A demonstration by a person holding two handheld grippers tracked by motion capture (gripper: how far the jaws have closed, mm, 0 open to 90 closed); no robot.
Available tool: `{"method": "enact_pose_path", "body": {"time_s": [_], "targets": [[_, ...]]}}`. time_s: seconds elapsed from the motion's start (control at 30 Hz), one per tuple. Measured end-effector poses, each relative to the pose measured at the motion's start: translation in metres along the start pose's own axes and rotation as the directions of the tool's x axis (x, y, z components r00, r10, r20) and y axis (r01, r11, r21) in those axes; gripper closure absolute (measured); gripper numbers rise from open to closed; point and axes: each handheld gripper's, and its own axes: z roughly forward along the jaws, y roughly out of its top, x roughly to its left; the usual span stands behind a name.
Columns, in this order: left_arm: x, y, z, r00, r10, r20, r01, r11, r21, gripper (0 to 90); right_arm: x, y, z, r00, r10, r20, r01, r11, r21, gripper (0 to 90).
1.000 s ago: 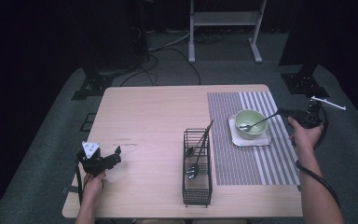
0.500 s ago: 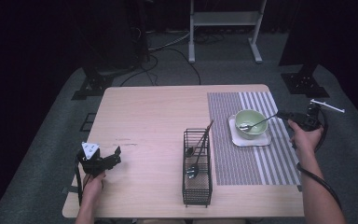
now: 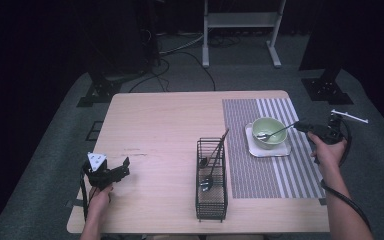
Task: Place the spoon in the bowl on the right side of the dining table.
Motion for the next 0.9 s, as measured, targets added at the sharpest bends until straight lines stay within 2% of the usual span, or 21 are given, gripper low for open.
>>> {"method": "enact_pose_path", "body": {"time_s": [0.3, 0.47, 0.67, 0.9], "targets": [[0.001, 0.000, 0.001, 0.9999, -0.010, -0.003, 0.010, 0.9999, 0.002, 0.0, 0.008, -0.009, 0.001, 0.9989, -0.040, -0.023, 0.041, 0.999, 0.034, 56.3], [0.000, 0.000, 0.000, 1.0000, 0.000, 0.000, 0.000, 1.0000, 0.003, 0.0, 0.011, -0.014, 0.000, 0.9979, -0.055, -0.033, 0.056, 0.997, 0.049, 53.5], [0.000, 0.000, 0.000, 1.0000, -0.007, -0.001, 0.007, 1.0000, 0.002, 0.0, 0.010, -0.019, -0.001, 0.9977, -0.054, -0.041, 0.056, 0.997, 0.061, 49.1], [0.000, 0.000, 0.000, 1.0000, -0.006, -0.002, 0.006, 1.0000, 0.002, 0.0, 0.008, -0.025, -0.005, 0.9972, -0.049, -0.056, 0.052, 0.997, 0.050, 46.1]]}}
